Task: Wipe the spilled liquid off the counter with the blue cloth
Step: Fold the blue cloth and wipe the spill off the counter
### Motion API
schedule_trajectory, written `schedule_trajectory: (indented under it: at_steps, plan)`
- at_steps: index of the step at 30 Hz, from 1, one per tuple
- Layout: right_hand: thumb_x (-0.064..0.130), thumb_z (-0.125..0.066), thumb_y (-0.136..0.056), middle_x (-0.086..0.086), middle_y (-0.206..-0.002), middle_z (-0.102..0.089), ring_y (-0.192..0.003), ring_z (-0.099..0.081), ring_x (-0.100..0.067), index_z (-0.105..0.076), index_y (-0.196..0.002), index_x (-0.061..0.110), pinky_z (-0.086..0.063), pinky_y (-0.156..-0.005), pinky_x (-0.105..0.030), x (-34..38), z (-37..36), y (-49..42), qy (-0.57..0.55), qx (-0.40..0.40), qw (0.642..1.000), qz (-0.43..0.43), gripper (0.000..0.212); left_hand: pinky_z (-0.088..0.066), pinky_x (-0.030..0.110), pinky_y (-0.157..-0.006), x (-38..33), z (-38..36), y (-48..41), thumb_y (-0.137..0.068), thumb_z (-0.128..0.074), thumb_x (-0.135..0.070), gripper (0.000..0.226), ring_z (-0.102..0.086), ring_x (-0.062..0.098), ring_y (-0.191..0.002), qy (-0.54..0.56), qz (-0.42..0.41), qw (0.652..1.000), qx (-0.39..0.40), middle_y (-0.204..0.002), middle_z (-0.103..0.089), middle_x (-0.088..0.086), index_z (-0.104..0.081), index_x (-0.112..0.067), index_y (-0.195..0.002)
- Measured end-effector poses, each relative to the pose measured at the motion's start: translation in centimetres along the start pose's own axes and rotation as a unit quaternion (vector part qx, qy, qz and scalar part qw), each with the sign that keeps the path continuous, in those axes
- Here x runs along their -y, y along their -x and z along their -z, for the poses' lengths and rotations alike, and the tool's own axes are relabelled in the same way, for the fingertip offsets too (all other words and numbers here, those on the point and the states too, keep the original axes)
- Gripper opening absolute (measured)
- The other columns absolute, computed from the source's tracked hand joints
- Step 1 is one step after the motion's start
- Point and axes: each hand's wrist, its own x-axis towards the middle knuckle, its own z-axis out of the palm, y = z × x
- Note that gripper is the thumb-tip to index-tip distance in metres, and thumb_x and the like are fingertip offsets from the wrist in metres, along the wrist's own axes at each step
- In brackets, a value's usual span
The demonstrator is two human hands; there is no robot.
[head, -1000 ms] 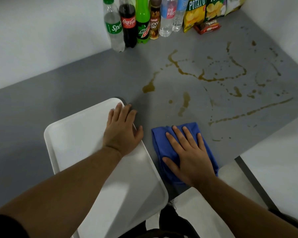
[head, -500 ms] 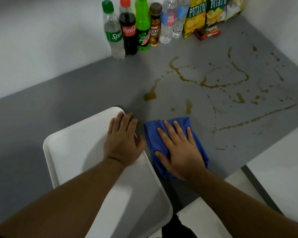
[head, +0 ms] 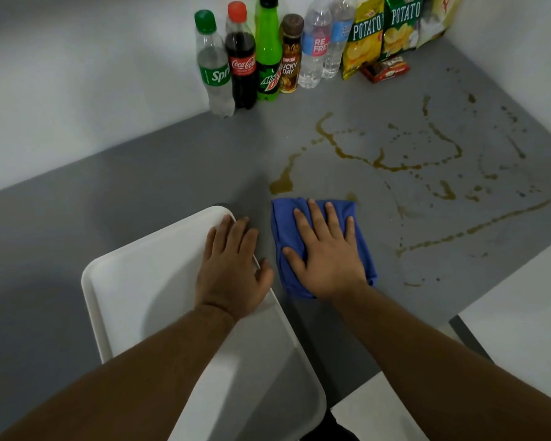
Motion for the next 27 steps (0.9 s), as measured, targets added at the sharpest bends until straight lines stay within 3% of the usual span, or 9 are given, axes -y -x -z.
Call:
schedule_trajectory:
  at_steps: [6,11,17,23,27]
  plan:
    - [0.072,-0.016,-0.102,0.01,-0.174,0.0,-0.16,0.006,-0.019,-0.003,-0.165,0.037,-0.007,-0.128,-0.055,-4.0,-0.1,3.7,-0.001,0.018,0.997,0.08,0.073,-0.026,0.051,-0.126,-0.1,0.2,-0.2,-0.089,-0.052,-0.047,0.06,-0.04,0.036,-0.149,0.012,0.002,1.0,0.006,-0.154,-0.05,0.01,-0.054,-0.014,-0.139]
    - [0.067,-0.016,-0.103,0.007,-0.174,-0.005,-0.16,0.002,-0.021,-0.01,-0.165,0.034,-0.004,-0.128,-0.054,-5.2,0.9,1.3,-0.012,-0.008,1.0,0.013,0.071,-0.027,0.051,-0.126,-0.1,0.1,0.0,-0.089,-0.053,-0.048,0.059,-0.039,0.034,-0.149,0.009,0.0,1.0,0.007,-0.154,-0.05,0.009,-0.054,-0.015,-0.138]
    - [0.066,-0.013,-0.102,-0.004,-0.174,-0.003,-0.159,0.0,-0.034,-0.008,-0.166,0.026,0.0,-0.125,-0.063,-2.2,1.3,-4.1,-0.012,-0.003,0.999,-0.041,0.075,-0.025,0.052,-0.128,-0.2,0.5,0.0,-0.091,-0.054,-0.051,0.063,-0.033,0.033,-0.153,0.027,0.014,0.999,0.022,-0.158,-0.047,0.009,-0.055,-0.015,-0.143]
    - [0.066,-0.02,-0.102,0.0,-0.174,-0.011,-0.16,-0.002,-0.026,-0.018,-0.165,0.026,-0.004,-0.128,-0.056,-3.1,0.8,-0.5,-0.017,0.001,0.994,0.11,0.074,-0.026,0.052,-0.127,-0.6,1.0,-0.3,-0.091,-0.054,-0.052,0.064,-0.031,0.031,-0.154,0.015,0.03,0.999,0.041,-0.161,-0.044,0.005,-0.053,-0.018,-0.145]
    - [0.066,-0.02,-0.102,0.005,-0.173,-0.013,-0.16,-0.004,-0.021,-0.018,-0.165,0.031,-0.007,-0.128,-0.054,-6.9,1.2,-0.1,-0.01,-0.003,0.992,0.127,0.072,-0.029,0.052,-0.126,-0.6,1.3,-0.3,-0.089,-0.059,-0.051,0.061,-0.034,0.03,-0.152,0.034,0.034,0.998,0.031,-0.159,-0.047,0.003,-0.057,-0.019,-0.141]
